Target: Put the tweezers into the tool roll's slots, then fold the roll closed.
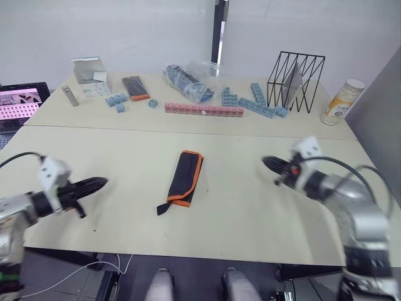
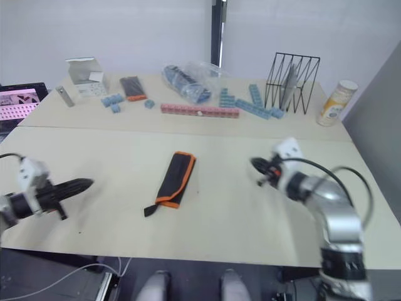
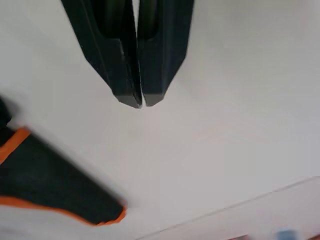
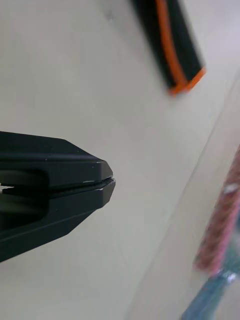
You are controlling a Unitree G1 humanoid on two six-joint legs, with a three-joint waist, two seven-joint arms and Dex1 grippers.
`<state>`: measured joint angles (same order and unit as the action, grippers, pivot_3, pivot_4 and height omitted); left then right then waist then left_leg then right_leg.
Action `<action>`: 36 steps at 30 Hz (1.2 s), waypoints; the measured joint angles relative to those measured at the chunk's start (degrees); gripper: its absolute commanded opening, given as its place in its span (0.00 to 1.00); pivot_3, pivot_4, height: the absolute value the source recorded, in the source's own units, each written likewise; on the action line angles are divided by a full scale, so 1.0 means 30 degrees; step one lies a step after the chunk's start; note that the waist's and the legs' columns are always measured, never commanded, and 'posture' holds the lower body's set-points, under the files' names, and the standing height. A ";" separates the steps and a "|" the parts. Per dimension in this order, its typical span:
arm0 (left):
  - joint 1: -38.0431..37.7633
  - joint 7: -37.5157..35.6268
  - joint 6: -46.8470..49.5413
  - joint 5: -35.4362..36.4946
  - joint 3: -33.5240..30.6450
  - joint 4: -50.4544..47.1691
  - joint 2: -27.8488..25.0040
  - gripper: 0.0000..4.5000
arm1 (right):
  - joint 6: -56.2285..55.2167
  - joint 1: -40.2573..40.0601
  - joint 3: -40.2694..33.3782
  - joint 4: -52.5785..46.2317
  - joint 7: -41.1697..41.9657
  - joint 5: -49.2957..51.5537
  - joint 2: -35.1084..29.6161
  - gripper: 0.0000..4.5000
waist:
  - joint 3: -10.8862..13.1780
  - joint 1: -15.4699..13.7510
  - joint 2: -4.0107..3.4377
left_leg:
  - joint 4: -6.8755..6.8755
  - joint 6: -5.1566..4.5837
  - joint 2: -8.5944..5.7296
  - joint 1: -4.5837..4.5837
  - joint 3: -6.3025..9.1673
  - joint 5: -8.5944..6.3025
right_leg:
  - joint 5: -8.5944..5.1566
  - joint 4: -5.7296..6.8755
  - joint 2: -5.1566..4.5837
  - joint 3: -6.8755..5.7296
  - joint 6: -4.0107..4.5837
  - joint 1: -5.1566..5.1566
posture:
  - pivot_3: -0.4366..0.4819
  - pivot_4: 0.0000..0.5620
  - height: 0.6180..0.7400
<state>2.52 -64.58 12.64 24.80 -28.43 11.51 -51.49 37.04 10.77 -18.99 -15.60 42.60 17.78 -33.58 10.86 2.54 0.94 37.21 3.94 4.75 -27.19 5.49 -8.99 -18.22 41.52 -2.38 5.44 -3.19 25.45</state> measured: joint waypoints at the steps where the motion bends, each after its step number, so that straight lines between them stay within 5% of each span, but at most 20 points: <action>1: -0.0309 -0.0070 -0.0217 -0.0001 -0.0504 0.0415 -0.0227 0.39 | -0.0007 -0.0818 -0.0982 -0.0039 0.0100 0.0383 -0.0159 0.25 | 0.0002 -0.0030 0.0003 | 0.0000 0.0000 0.0001 0.0010 -0.0015 0.0000 | -0.0040 -0.0004 -0.0009 0.0001 0.0070 -0.0010 | 0.48 0.27 0.31; 9: -0.1632 -0.0553 -0.2157 -0.0009 -0.2270 0.4122 -0.0721 0.99 | -0.2819 -0.6947 -0.5262 0.0991 0.2486 0.1919 -0.1266 0.86 | 0.0025 -0.0031 0.0097 | 0.0020 0.0006 0.0030 0.0127 -0.0211 -0.0002 | -0.0082 -0.0040 -0.0090 0.0052 0.0122 -0.0096 | 0.48 0.27 0.31; 11: -0.1626 -0.0531 -0.2155 0.0000 -0.2270 0.4241 -0.0721 1.00 | -0.3706 -0.7217 -0.5455 0.1806 0.2743 0.1921 -0.1398 0.99 | 0.0023 0.0020 0.0121 | 0.0031 0.0011 0.0040 0.0129 -0.0223 -0.0005 | -0.0073 -0.0065 -0.0090 0.0056 0.0133 -0.0098 | 0.48 0.27 0.31; 32: -0.1480 0.0546 -0.0838 0.0037 -0.2180 0.3162 -0.0723 1.00 | -0.5873 -0.6170 -0.4433 0.3642 0.1244 0.1757 -0.2334 0.99 | 0.0015 -0.0009 0.0132 | 0.0066 -0.0003 0.0046 0.0155 -0.0258 0.0005 | -0.0052 -0.0052 -0.0083 0.0076 0.0120 -0.0126 | 0.48 0.27 0.29; 36: -0.1446 0.0726 -0.0840 0.0019 -0.2168 0.3142 -0.0722 1.00 | -0.5860 -0.6067 -0.4274 0.3479 0.0898 0.1874 -0.2305 0.99 | -0.0031 -0.0590 0.0263 | 0.0584 0.0330 0.0725 0.0107 -0.1379 -0.0409 | 0.0038 0.0338 0.0515 0.1114 0.0218 0.0725 | 0.48 0.27 0.27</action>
<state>-1.81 -62.40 10.12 24.86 -34.93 20.93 -53.65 19.46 -7.43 -31.82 -5.16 45.30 23.40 -40.49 10.76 0.77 1.73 38.96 4.93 6.92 -26.87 1.35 -10.21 -18.11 42.53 -0.83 8.79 -2.54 27.63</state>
